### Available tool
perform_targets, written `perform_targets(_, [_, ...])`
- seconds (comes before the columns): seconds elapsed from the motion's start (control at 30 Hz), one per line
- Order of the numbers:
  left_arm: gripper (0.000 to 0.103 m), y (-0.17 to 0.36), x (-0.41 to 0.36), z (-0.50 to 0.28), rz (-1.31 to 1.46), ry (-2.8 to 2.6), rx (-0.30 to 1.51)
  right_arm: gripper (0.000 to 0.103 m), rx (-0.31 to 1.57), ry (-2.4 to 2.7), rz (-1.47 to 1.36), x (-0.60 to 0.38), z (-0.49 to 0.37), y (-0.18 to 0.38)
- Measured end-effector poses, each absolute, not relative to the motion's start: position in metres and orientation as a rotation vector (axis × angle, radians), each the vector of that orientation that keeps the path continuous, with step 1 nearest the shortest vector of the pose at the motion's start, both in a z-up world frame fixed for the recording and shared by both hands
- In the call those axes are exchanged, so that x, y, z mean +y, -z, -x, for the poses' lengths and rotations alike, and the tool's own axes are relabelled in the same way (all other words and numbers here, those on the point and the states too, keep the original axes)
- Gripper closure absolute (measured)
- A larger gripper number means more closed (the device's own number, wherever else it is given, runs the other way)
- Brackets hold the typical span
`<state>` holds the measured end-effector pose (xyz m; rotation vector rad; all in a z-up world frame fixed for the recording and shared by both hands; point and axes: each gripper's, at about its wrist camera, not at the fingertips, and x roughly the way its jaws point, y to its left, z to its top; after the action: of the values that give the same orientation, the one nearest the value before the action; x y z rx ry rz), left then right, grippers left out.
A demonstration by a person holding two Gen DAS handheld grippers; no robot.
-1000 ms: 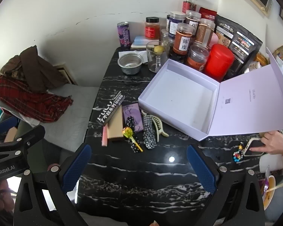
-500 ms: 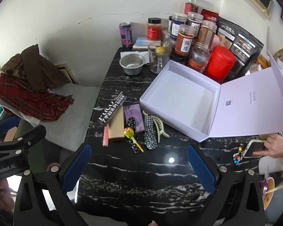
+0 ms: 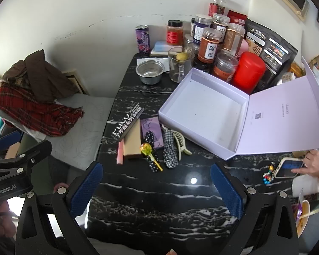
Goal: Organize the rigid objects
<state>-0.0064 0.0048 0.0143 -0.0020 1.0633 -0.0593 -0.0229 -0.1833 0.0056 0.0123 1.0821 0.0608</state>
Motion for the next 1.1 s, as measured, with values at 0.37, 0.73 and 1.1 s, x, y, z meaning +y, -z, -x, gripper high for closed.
perform_targets(0.37, [0.000,-0.015,0.005,0.007,0.005,0.067,1.065,0.000,1.082,-0.061,-0.010,-0.183,0.024,-0.006])
perform_targets(0.73, [0.000,-0.014,0.004,0.006,0.008,0.072,1.069,0.000,1.089,-0.063,-0.008,-0.182,0.025,-0.005])
perform_targets(1.1, [0.000,-0.001,-0.001,-0.010,0.012,0.097,1.111,0.000,1.122,-0.058,-0.014,-0.188,0.013,0.004])
